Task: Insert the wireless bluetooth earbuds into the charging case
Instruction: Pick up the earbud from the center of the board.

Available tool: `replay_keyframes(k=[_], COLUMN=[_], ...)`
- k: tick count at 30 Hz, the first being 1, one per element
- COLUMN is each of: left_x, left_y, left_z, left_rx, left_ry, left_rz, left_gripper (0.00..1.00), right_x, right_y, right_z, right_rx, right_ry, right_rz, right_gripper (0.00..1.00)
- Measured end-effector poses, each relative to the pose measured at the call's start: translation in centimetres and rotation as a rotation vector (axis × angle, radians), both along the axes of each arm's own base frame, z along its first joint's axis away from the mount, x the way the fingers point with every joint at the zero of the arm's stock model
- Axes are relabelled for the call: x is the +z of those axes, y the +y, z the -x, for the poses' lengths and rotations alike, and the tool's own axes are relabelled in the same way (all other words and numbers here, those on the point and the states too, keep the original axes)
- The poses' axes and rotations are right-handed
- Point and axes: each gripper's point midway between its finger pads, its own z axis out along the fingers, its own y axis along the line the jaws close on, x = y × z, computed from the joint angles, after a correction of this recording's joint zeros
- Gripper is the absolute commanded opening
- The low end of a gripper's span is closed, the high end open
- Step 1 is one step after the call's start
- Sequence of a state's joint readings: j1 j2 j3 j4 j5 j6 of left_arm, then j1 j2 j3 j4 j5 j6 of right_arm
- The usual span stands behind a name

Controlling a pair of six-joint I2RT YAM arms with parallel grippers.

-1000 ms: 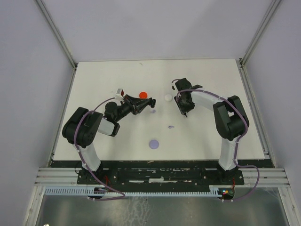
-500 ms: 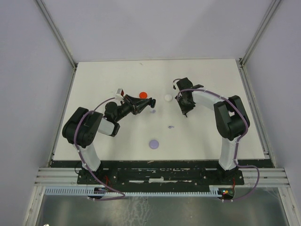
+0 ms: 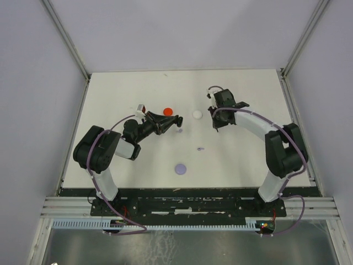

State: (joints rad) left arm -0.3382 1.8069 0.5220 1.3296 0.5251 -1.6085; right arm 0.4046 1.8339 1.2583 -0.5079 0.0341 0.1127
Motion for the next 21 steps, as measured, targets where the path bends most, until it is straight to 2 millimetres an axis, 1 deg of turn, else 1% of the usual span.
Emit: replay_keyframes(k=[3, 5, 8, 11, 14, 17, 21], left_x=[-0.2, -0.3, -0.2, 0.1, 0.3, 0.2, 0.3], left_y=[-0.4, -0.8, -1.7, -2.5, -3.6, -4.4, -5.9], left_z=[0.2, 0.5, 0.8, 0.9, 0.9, 0.8, 1.0], left_rx=[-0.010, -0.021, -0.037, -0.048, -0.060, -0.068, -0.087], left_ry=[0.012, 0.016, 0.015, 0.015, 0.022, 0.035, 0.045], left_rz=[-0.004, -0.006, -0.005, 0.000, 0.010, 0.018, 0.031], left_gripper=[0.03, 0.03, 0.03, 0.03, 0.03, 0.03, 0.03], right_x=[4.5, 8.5, 13.3, 16.3, 17.4, 17.5, 17.5], right_y=[0.8, 1.5, 2.2, 2.9, 3.8, 5.0, 7.2], right_z=[-0.4, -0.8, -0.3, 0.7, 1.2, 1.7, 3.0], right_rx=[0.003, 0.017, 0.036, 0.070, 0.106, 0.148, 0.235], right_ry=[-0.143, -0.294, -0.499, -0.658, -0.743, -0.792, -0.843], right_rz=[-0.097, -0.193, -0.327, -0.434, -0.490, -0.523, -0.542], right_gripper=[0.01, 0.01, 0.01, 0.01, 0.01, 0.01, 0.01])
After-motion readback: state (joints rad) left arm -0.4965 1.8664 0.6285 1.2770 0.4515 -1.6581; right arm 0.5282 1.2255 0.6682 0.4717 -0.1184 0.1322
